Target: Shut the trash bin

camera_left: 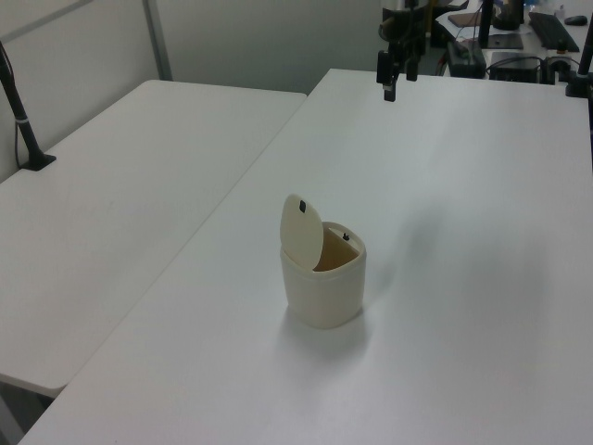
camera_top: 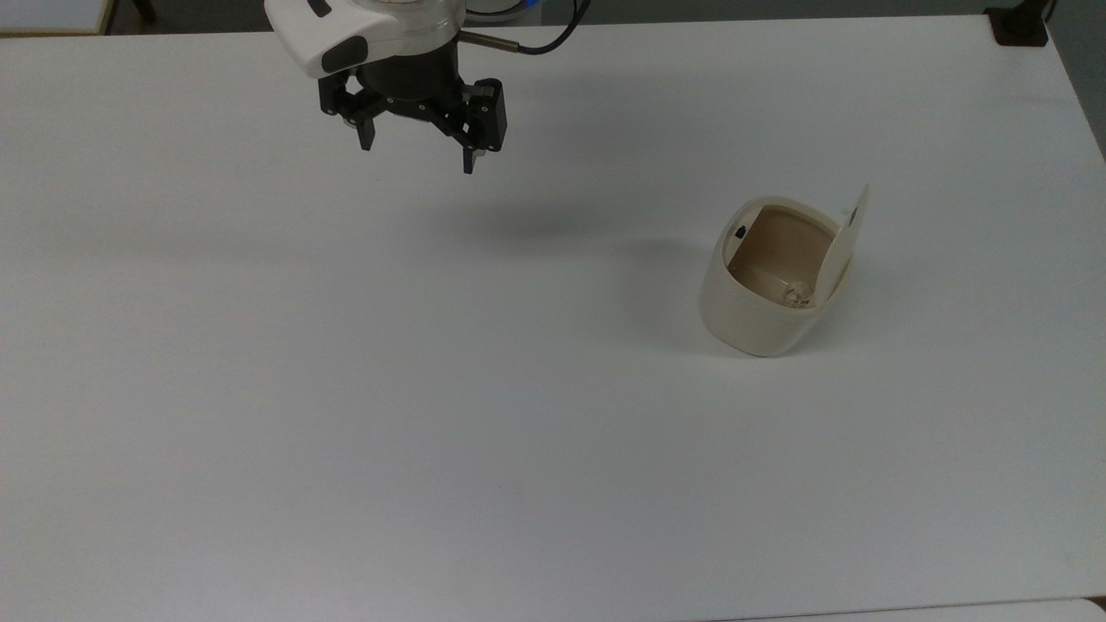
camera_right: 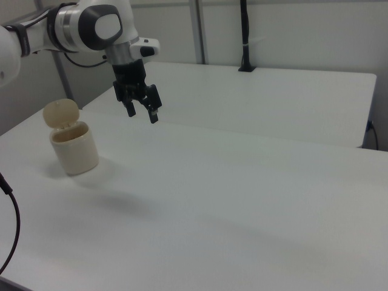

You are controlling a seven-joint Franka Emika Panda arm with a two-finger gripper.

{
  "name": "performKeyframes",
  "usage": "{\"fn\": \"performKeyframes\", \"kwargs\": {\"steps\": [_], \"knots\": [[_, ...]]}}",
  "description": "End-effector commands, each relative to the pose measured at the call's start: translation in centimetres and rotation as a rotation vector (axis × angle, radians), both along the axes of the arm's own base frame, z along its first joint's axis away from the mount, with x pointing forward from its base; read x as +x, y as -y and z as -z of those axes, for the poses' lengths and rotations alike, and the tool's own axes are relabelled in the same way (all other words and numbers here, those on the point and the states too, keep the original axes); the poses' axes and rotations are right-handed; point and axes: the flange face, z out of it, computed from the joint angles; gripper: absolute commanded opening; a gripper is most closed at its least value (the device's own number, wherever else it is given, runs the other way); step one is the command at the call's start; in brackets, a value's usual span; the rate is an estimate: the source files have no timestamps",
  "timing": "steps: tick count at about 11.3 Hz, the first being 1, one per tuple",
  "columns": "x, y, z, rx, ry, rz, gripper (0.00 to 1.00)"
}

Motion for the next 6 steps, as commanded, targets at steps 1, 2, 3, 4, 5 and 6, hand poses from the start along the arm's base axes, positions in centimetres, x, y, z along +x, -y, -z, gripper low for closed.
{"fn": "performKeyframes", "kwargs": {"steps": [1,2,3,4,5,6], "knots": [[-0.61,-0.66,-0.33,0.081,0.003,-0.007,1.0],[-0.65,-0.75,-0.43,0.081,0.005,0.005,1.0],[-0.61,-0.73,-0.33,0.078,0.004,0.033,1.0],[-0.55,-0.83,-0.14,0.078,0.001,0.032,1.0],[-0.48,-0.59,0.18,0.071,-0.004,0.019,1.0],[-0.45,-0.69,0.28,0.07,-0.006,-0.005,1.0]]}}
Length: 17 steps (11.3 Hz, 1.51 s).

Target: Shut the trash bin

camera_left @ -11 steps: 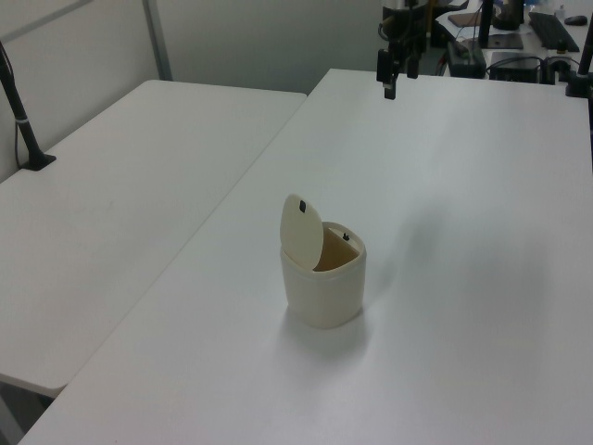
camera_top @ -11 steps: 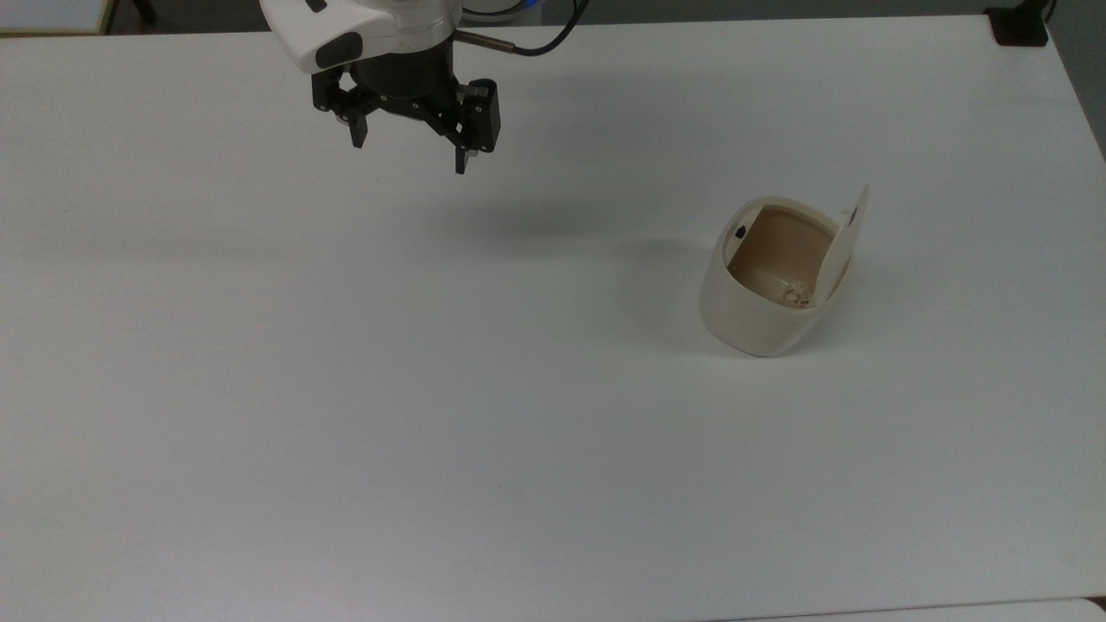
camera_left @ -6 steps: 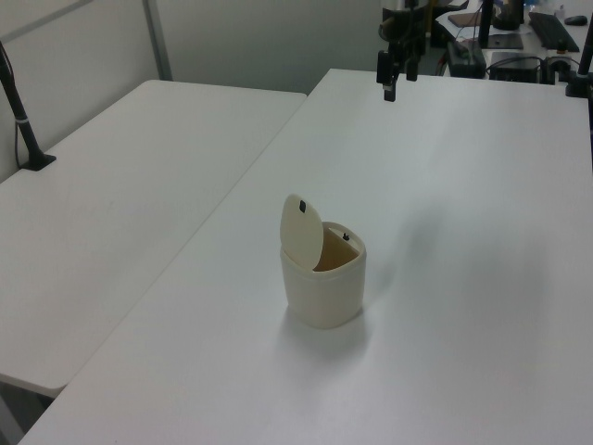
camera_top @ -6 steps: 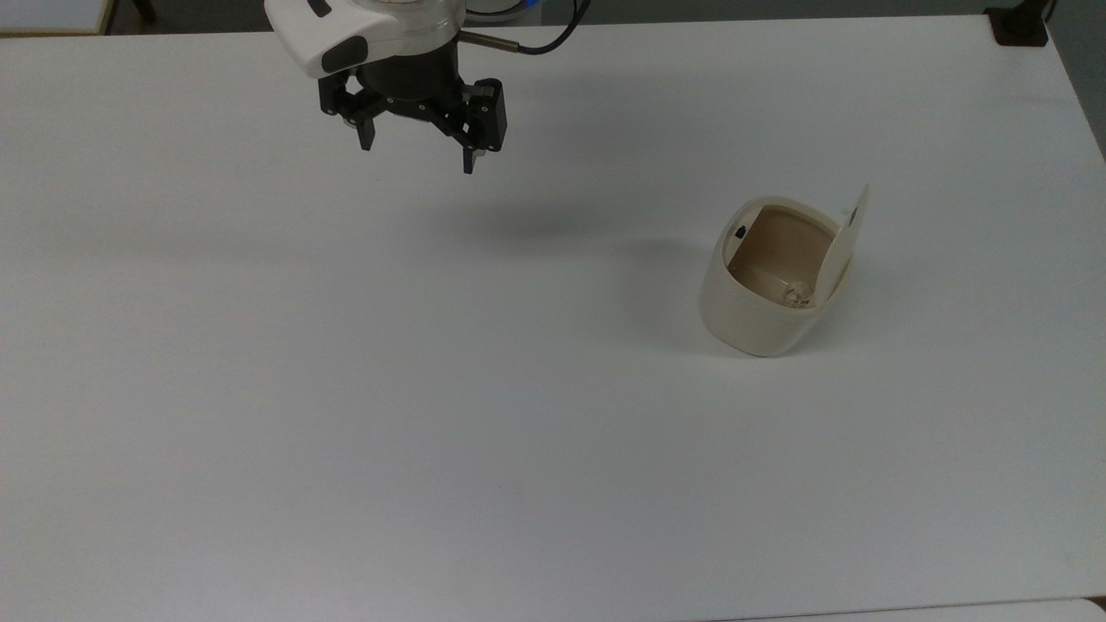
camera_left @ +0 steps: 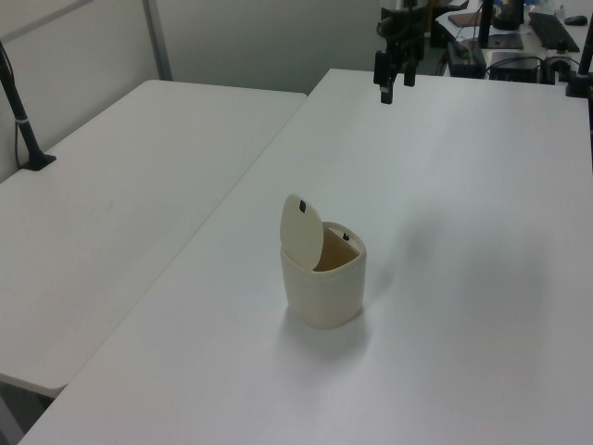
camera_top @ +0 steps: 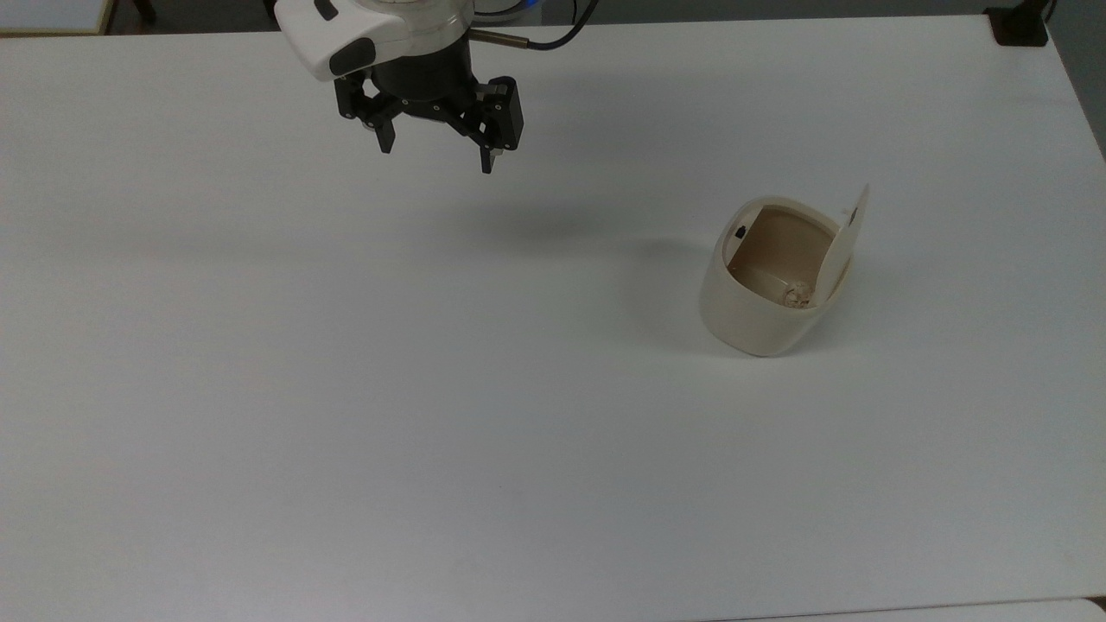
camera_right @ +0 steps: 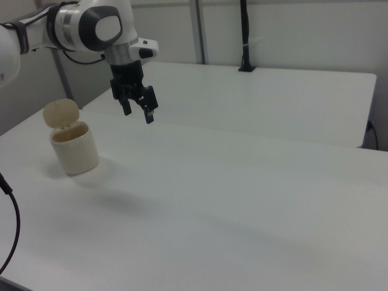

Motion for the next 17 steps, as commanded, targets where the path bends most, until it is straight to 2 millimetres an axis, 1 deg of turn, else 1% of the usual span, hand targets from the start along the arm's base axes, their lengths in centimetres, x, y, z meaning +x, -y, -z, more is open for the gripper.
{"fn": "performKeyframes", "kwargs": {"steps": [1,2,3,4,5,6,7,8,9,10,11,12,13,14,15,16,17], "knots": [[-0.4,-0.1,0.3,0.014,-0.008,-0.044,1.0],[-0.4,-0.1,0.4,0.014,-0.008,-0.05,1.0],[-0.3,-0.1,0.5,0.015,-0.006,-0.048,0.96],[-0.3,0.0,0.5,0.016,-0.008,-0.05,0.83],[-0.3,0.0,0.3,0.021,-0.005,-0.065,0.63],[-0.3,0.5,0.2,0.026,-0.004,-0.098,0.42],[-0.3,0.7,0.2,0.032,-0.003,-0.178,0.29],[-0.2,0.6,0.3,0.04,-0.001,-0.244,0.23],[-0.2,0.3,0.2,0.05,0.007,-0.356,0.16],[-0.2,-0.5,0.1,0.063,0.013,-0.481,0.13],[-0.2,-1.6,-1.1,0.061,0.039,-0.613,0.13],[-0.1,-3.9,-2.1,0.047,0.065,-0.815,0.13],[0.0,-5.7,-3.7,0.035,0.1,-0.938,0.13],[-0.2,-7.0,-4.3,0.032,0.11,-0.963,0.13],[-0.6,-9.6,-4.5,0.031,0.117,-0.997,0.13],[-0.9,-11.5,-4.6,0.029,0.127,-1.021,0.13],[-1.1,-14.4,-5.1,0.023,0.176,-1.027,0.09]]}}
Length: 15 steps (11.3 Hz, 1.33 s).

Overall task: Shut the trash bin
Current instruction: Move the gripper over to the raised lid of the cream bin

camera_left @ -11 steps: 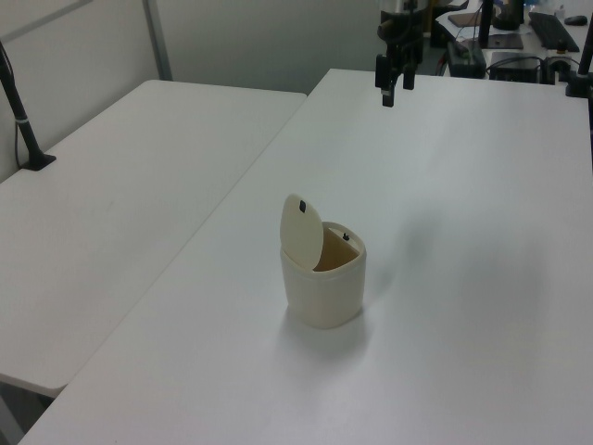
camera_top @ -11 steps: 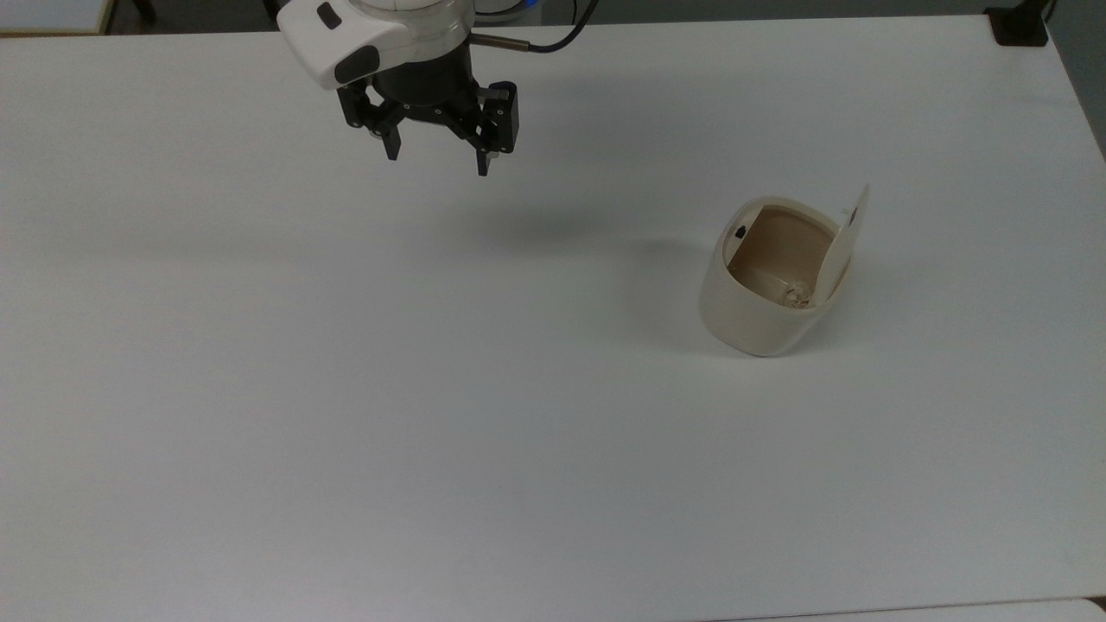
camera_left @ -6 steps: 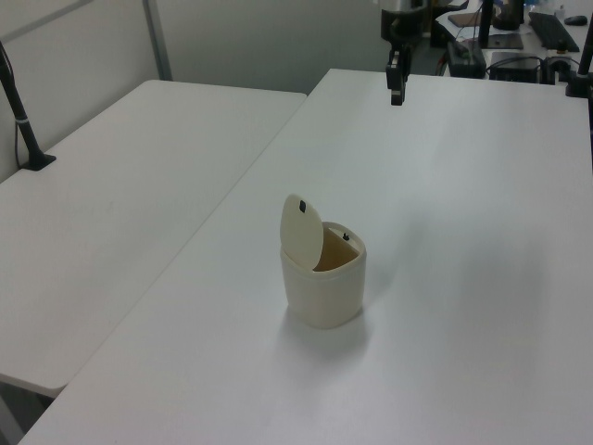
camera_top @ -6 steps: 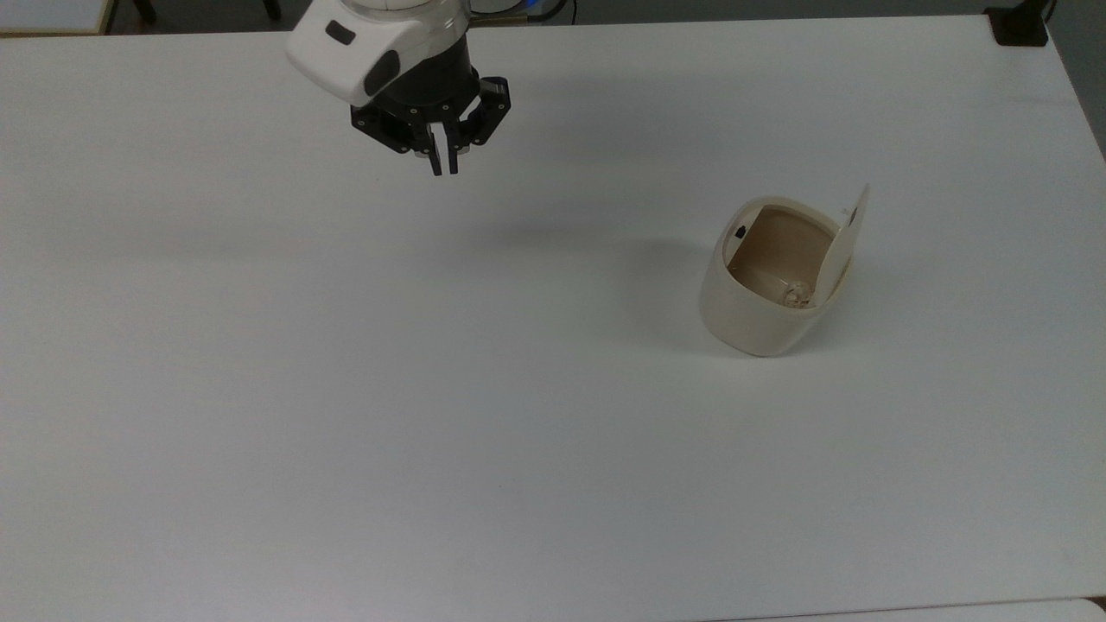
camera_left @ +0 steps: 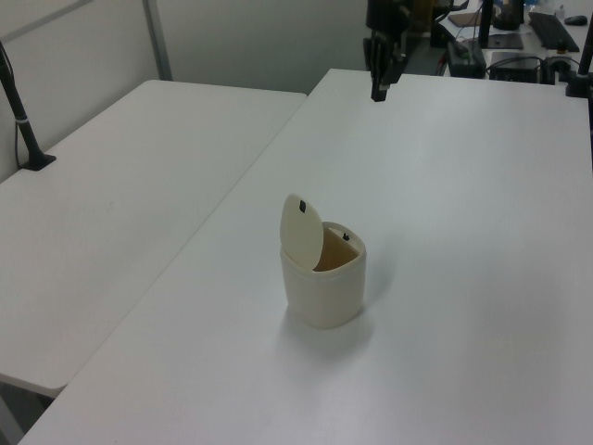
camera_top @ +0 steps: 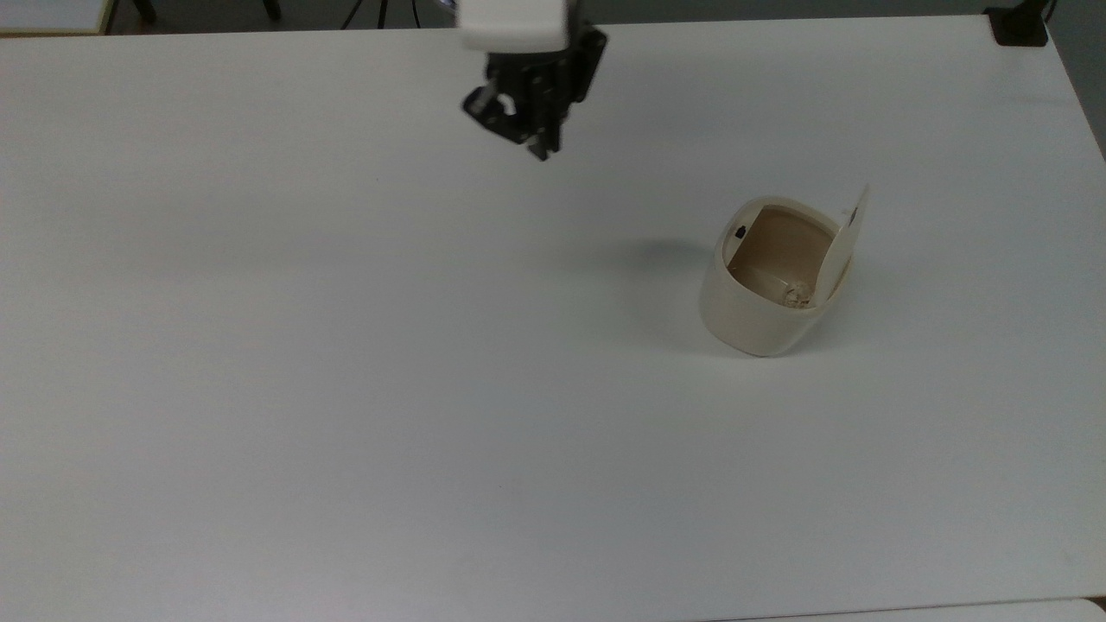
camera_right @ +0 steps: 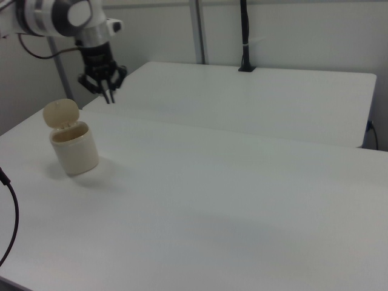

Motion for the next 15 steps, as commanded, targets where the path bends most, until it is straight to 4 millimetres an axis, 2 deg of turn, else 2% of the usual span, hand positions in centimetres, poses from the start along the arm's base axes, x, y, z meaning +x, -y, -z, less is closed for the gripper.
{"fn": "performKeyframes", "kwargs": {"steps": [1,3,5,6,9,10,15], "knots": [[-0.7,-8.0,-1.6,0.051,0.134,-0.054,0.0],[-1.1,-12.8,-1.9,0.091,0.222,-0.063,0.0],[-1.5,-17.2,-0.7,0.114,0.252,-0.073,0.0],[-1.6,-18.5,-0.4,0.126,0.266,-0.076,0.0],[-1.0,-23.3,4.2,0.129,0.283,-0.104,0.0],[-1.1,-24.5,4.6,0.145,0.309,-0.103,0.0],[-0.6,-24.8,4.5,0.168,0.355,-0.093,0.0]]}}
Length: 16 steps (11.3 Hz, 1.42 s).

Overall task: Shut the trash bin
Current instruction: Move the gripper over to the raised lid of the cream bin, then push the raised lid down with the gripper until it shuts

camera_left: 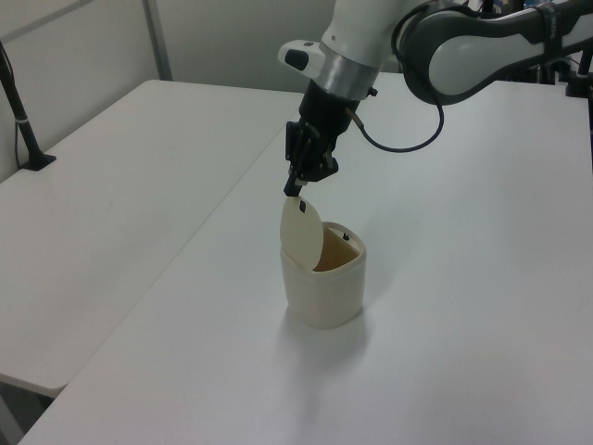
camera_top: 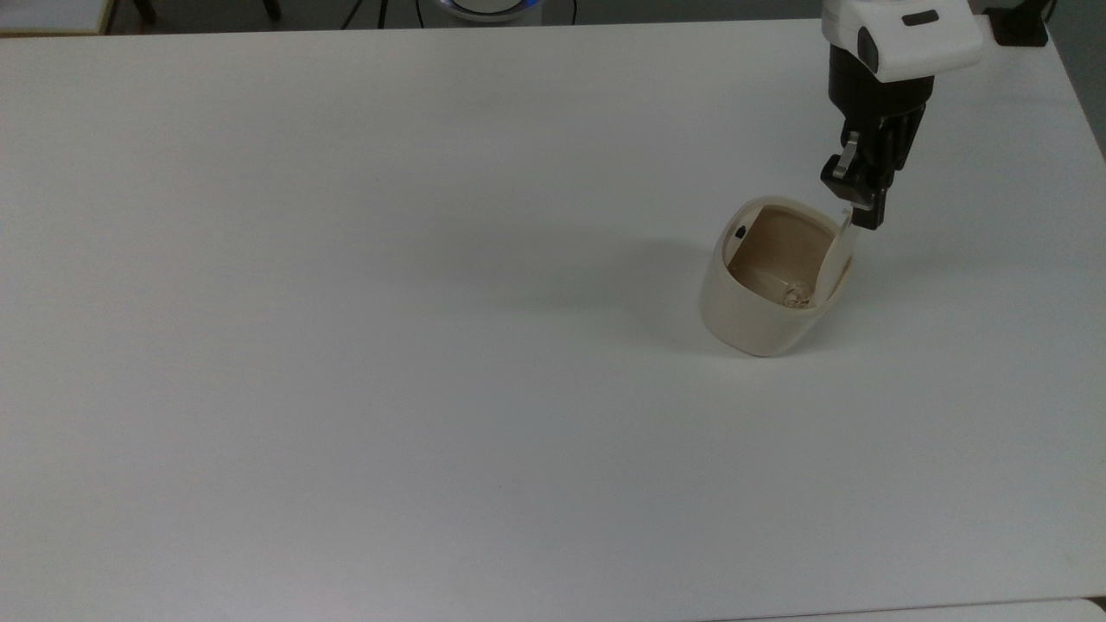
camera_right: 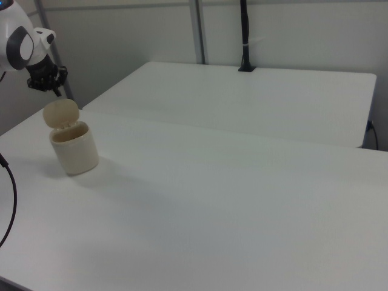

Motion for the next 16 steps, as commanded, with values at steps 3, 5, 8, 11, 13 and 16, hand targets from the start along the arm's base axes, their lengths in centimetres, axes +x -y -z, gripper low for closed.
{"fn": "performKeyframes", "kwargs": {"steps": [3,5,8,11,13,16], "knots": [[0.1,0.0,0.4,0.019,0.014,0.008,0.0],[-0.1,0.1,1.7,-0.009,-0.021,-0.014,0.0],[-0.6,1.3,2.5,-0.083,-0.111,-0.081,0.0],[-0.7,2.8,3.5,-0.109,-0.199,-0.111,0.0],[-0.5,3.5,5.5,-0.136,-0.226,-0.12,0.0],[-1.0,3.5,8.0,-0.165,-0.264,-0.14,0.0]]}}
